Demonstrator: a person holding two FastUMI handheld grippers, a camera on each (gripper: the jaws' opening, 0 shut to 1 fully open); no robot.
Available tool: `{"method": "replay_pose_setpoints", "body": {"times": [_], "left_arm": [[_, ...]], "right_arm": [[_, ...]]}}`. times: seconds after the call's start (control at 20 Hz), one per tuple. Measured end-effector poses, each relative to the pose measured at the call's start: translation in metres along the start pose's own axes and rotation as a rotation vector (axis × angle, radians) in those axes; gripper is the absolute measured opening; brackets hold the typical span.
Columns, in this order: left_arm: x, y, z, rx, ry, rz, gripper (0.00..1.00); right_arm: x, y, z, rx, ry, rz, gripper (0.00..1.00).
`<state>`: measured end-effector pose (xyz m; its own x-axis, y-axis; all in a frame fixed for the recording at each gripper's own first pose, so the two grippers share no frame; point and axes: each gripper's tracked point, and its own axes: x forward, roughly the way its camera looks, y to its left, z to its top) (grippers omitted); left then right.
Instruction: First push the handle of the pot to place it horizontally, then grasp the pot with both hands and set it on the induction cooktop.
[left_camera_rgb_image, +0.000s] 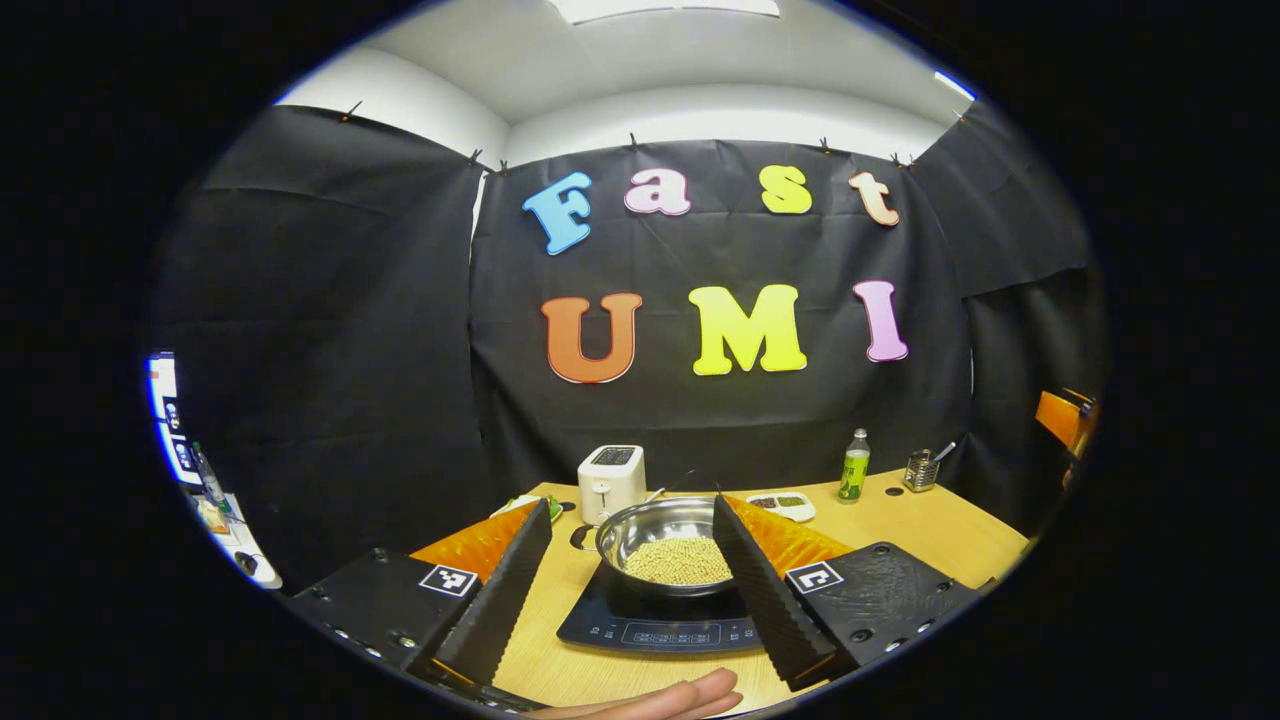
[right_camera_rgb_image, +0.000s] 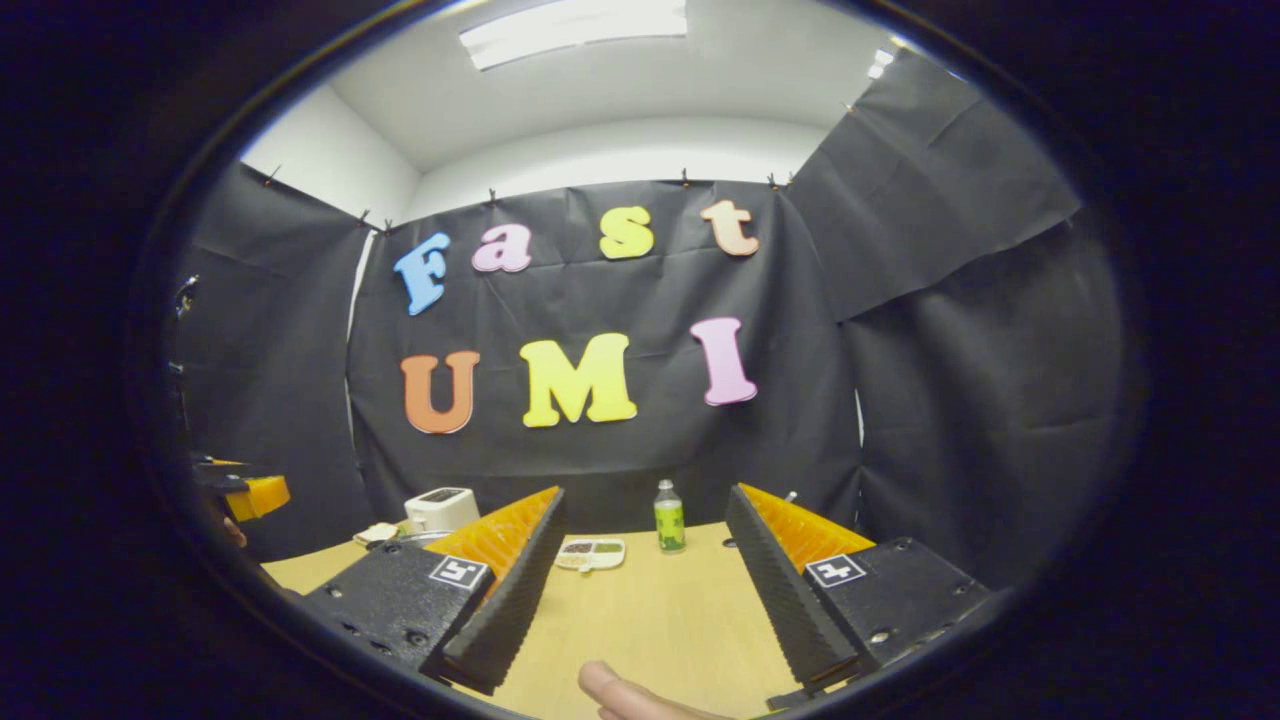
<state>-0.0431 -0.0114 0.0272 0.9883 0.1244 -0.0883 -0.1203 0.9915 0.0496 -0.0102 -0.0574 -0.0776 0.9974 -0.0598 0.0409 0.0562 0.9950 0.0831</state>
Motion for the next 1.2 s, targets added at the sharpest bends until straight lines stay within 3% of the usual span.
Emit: {"method": "replay_pose_setpoints", "body": {"times": [0.1, 0.4, 0.5, 0.6, 0.65, 0.9, 0.95, 1.0, 1.05, 1.15, 1.2], "left_arm": [[-0.003, 0.001, 0.009, -0.019, -0.011, 0.011, 0.96], [-0.014, 0.006, 0.043, -0.067, -0.076, 0.013, 0.96], [-0.020, 0.004, 0.051, -0.059, -0.096, 0.007, 0.95], [-0.024, 0.006, 0.055, -0.056, -0.110, 0.017, 0.95], [-0.025, 0.007, 0.056, -0.055, -0.122, 0.025, 0.95], [-0.026, 0.003, 0.055, -0.064, -0.125, 0.013, 0.95], [-0.025, 0.002, 0.054, -0.065, -0.122, 0.009, 0.95], [-0.026, 0.001, 0.053, -0.067, -0.116, 0.004, 0.95], [-0.025, -0.001, 0.054, -0.069, -0.116, 0.000, 0.95], [-0.027, -0.003, 0.054, -0.054, -0.123, -0.004, 0.95], [-0.028, -0.004, 0.054, -0.046, -0.125, -0.003, 0.95]], "right_arm": [[-0.004, -0.015, 0.009, 0.023, -0.009, -0.019, 0.96], [-0.016, -0.046, 0.031, 0.052, -0.035, -0.068, 1.00], [-0.019, -0.051, 0.035, 0.038, -0.028, -0.081, 0.95], [-0.022, -0.055, 0.036, 0.019, -0.026, -0.096, 1.00], [-0.023, -0.052, 0.040, 0.019, -0.035, -0.095, 0.96], [-0.027, -0.049, 0.037, 0.000, -0.022, -0.069, 0.96], [-0.027, -0.051, 0.038, -0.003, -0.023, -0.072, 1.00], [-0.027, -0.051, 0.039, -0.008, -0.024, -0.074, 0.96], [-0.028, -0.050, 0.040, -0.016, -0.026, -0.071, 1.00], [-0.030, -0.050, 0.041, -0.024, -0.031, -0.067, 0.96], [-0.030, -0.049, 0.041, -0.025, -0.032, -0.064, 1.00]]}}
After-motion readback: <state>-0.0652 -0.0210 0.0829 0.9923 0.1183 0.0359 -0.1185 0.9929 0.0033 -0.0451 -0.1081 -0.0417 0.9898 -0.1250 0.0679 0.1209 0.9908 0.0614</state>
